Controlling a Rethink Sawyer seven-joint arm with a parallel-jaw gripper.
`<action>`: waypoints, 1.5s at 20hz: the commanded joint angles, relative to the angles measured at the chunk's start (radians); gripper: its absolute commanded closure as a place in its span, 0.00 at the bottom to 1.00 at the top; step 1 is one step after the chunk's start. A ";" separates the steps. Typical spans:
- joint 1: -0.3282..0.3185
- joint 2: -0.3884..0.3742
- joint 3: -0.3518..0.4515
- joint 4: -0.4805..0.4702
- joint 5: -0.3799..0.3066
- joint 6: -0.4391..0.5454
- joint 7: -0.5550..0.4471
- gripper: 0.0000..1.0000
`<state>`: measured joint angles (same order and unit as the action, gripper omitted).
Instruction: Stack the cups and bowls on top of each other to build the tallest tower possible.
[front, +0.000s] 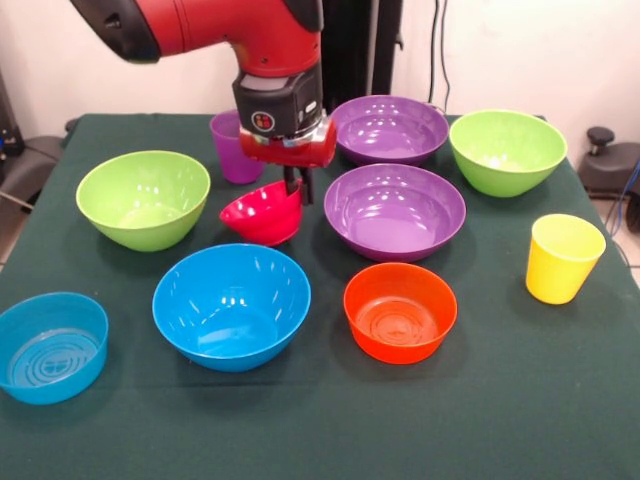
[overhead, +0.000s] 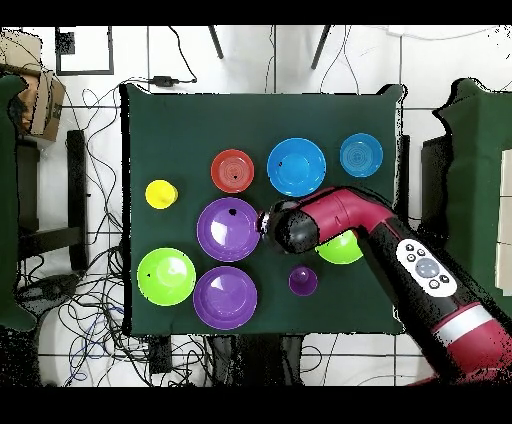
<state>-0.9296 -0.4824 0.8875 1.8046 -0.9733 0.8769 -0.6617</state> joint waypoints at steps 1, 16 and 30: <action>0.034 -0.171 0.036 0.089 0.086 0.026 0.122 1.00; 0.120 -0.370 0.035 0.218 0.243 -0.051 0.290 1.00; 0.350 -0.329 -0.112 0.221 0.251 -0.211 0.588 1.00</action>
<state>-0.6548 -0.8596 0.8849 1.9860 -0.7075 0.7456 -0.4306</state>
